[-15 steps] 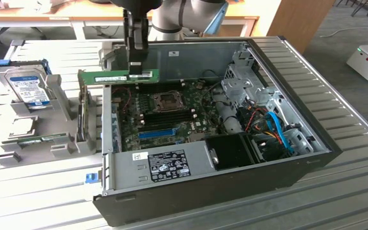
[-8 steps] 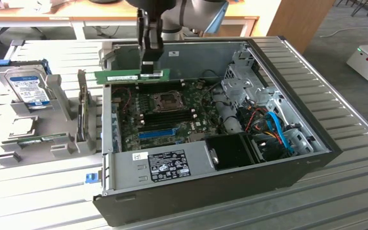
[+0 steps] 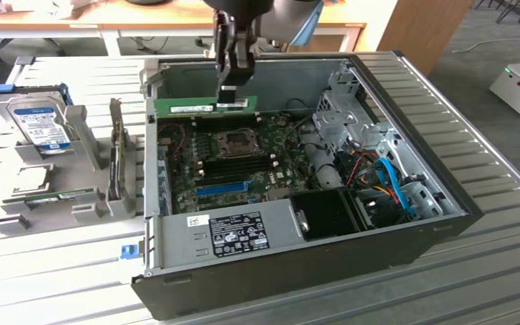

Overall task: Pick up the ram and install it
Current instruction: 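Pick up the ram and move it above insertion slot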

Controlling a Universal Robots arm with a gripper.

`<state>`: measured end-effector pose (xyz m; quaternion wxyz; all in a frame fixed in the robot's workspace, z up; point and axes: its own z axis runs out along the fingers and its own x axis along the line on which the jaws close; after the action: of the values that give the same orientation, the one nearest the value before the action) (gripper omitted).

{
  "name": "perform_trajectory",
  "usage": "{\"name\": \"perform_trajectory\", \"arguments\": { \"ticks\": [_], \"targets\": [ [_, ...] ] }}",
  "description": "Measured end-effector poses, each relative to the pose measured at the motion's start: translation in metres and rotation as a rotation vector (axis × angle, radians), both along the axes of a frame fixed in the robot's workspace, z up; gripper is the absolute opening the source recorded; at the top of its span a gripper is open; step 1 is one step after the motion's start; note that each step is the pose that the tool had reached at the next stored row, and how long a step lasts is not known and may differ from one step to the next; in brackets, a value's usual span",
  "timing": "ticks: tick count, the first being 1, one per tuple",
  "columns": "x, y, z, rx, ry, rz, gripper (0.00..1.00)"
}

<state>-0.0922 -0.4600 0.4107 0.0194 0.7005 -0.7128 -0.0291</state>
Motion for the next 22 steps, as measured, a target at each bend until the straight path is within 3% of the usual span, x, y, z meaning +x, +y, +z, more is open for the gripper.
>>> {"name": "perform_trajectory", "arguments": {
  "ticks": [17,22],
  "targets": [
    [0.046,0.0,0.0,0.0,0.0056,0.0,0.12],
    [0.049,0.0,0.0,0.0,0.0058,0.0,0.12]
  ]
}}
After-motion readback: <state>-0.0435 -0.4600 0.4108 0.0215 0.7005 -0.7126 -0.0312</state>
